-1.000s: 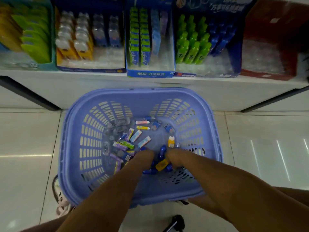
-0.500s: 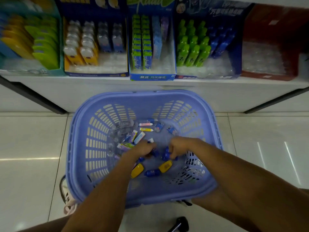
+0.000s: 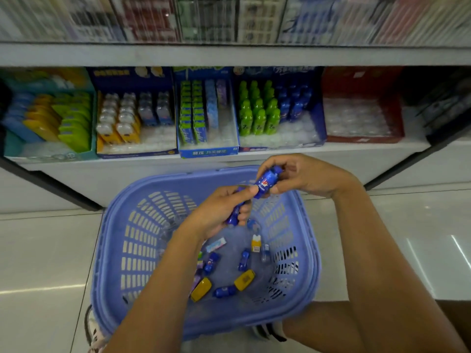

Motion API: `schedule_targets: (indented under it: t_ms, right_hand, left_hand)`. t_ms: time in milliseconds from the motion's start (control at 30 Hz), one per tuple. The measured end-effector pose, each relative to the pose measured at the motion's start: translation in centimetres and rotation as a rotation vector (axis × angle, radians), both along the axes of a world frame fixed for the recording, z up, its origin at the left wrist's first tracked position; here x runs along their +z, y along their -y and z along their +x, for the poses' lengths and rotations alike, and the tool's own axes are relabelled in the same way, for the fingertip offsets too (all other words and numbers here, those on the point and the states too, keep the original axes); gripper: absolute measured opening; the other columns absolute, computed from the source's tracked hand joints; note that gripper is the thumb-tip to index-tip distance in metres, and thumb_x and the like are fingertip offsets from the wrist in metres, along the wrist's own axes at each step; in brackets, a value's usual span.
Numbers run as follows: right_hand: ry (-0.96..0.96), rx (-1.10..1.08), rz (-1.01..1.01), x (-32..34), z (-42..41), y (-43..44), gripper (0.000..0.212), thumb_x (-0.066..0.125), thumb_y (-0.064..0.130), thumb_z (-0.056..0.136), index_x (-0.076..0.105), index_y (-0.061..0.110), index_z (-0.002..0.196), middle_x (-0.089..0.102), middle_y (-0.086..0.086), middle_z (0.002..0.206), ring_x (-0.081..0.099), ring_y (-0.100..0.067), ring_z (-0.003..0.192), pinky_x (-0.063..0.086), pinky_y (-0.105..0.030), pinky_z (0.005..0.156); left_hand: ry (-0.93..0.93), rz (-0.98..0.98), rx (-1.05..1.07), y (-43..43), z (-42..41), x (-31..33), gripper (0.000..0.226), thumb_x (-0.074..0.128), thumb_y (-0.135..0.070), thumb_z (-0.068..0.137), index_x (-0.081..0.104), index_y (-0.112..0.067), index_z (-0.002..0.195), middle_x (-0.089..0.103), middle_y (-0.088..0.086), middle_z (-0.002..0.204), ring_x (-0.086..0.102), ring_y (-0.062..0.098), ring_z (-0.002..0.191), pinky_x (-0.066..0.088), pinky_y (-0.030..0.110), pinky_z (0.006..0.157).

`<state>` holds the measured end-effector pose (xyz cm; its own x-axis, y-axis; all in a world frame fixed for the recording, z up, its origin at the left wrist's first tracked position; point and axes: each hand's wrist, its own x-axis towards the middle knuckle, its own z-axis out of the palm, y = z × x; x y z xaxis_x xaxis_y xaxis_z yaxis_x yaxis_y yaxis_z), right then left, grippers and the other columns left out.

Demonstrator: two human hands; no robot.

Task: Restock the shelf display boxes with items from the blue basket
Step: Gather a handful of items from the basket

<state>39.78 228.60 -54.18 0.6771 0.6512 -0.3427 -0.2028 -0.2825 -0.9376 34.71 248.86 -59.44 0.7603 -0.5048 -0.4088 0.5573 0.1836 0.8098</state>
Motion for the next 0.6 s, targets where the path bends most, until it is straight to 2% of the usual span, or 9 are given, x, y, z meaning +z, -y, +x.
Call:
schedule_targets:
  t_ms: [100, 167, 267, 367, 433, 500, 600]
  right_hand:
    - [0.053, -0.121, 0.025, 1.3, 0.0, 1.1, 0.029, 0.066, -0.002, 0.079, 0.063, 0.008, 0.106, 0.069, -0.004, 0.098, 0.068, -0.016, 0.09, 0.055, -0.022, 0.081]
    - [0.047, -0.326, 0.073, 1.7, 0.2, 1.7, 0.022, 0.066, 0.006, 0.079, 0.064, 0.007, 0.102, 0.071, -0.004, 0.089, 0.069, -0.014, 0.078, 0.056, -0.02, 0.073]
    - [0.09, -0.572, 0.068, 2.0, 0.9, 2.1, 0.016, 0.066, 0.004, 0.082, 0.065, 0.003, 0.098, 0.069, -0.009, 0.083, 0.066, -0.009, 0.064, 0.056, -0.017, 0.065]
    - [0.178, -0.721, 0.049, 2.3, 2.2, 2.9, 0.019, 0.066, 0.002, 0.083, 0.065, -0.001, 0.102, 0.07, -0.004, 0.076, 0.065, -0.004, 0.061, 0.055, -0.015, 0.064]
    - [0.305, -0.842, 0.004, 2.6, 3.8, 4.2, 0.017, 0.069, 0.003, 0.082, 0.067, 0.003, 0.099, 0.071, -0.001, 0.074, 0.066, -0.005, 0.063, 0.055, -0.019, 0.069]
    - [0.471, -0.91, -0.162, 2.9, 5.9, 5.7, 0.022, 0.071, 0.006, 0.08, 0.069, 0.003, 0.102, 0.072, -0.008, 0.088, 0.066, -0.012, 0.076, 0.053, -0.02, 0.075]
    - [0.578, -0.904, -0.408, 2.7, 9.4, 7.0, 0.031, 0.073, 0.008, 0.079, 0.069, 0.004, 0.109, 0.07, -0.008, 0.103, 0.062, -0.009, 0.087, 0.044, -0.001, 0.07]
  left_hand:
    - [0.088, 0.049, 0.1, 1.5, 0.5, 0.7, 0.03, 0.058, -0.028, 0.09, 0.067, -0.021, 0.063, 0.043, -0.004, 0.05, 0.037, 0.01, 0.042, 0.039, 0.021, 0.044]
    - [0.16, 0.126, 0.181, 2.8, 1.3, 0.9, 0.023, 0.06, -0.029, 0.09, 0.065, -0.013, 0.074, 0.046, -0.005, 0.05, 0.039, 0.01, 0.043, 0.04, 0.021, 0.045]
    - [0.279, 0.261, 0.25, 4.9, 2.8, 1.3, 0.034, 0.06, -0.033, 0.091, 0.06, 0.001, 0.085, 0.049, -0.006, 0.049, 0.044, 0.01, 0.042, 0.042, 0.022, 0.047]
    - [0.335, 0.318, 0.291, 6.9, 4.2, 2.2, 0.029, 0.058, -0.034, 0.093, 0.059, -0.006, 0.086, 0.051, -0.006, 0.05, 0.046, 0.011, 0.045, 0.044, 0.024, 0.051]
    - [0.247, 0.279, 0.31, 8.0, 5.2, 2.7, 0.019, 0.057, -0.03, 0.094, 0.06, -0.013, 0.089, 0.052, -0.004, 0.057, 0.048, 0.01, 0.048, 0.047, 0.025, 0.052]
    - [0.02, 0.133, 0.316, 8.6, 5.9, 3.2, 0.012, 0.055, -0.022, 0.095, 0.058, -0.011, 0.094, 0.051, 0.001, 0.066, 0.05, 0.013, 0.053, 0.05, 0.025, 0.05]
    - [-0.213, -0.123, 0.306, 8.4, 6.0, 3.8, 0.015, 0.043, -0.011, 0.096, 0.057, -0.007, 0.1, 0.051, 0.005, 0.073, 0.057, 0.018, 0.063, 0.059, 0.034, 0.057]
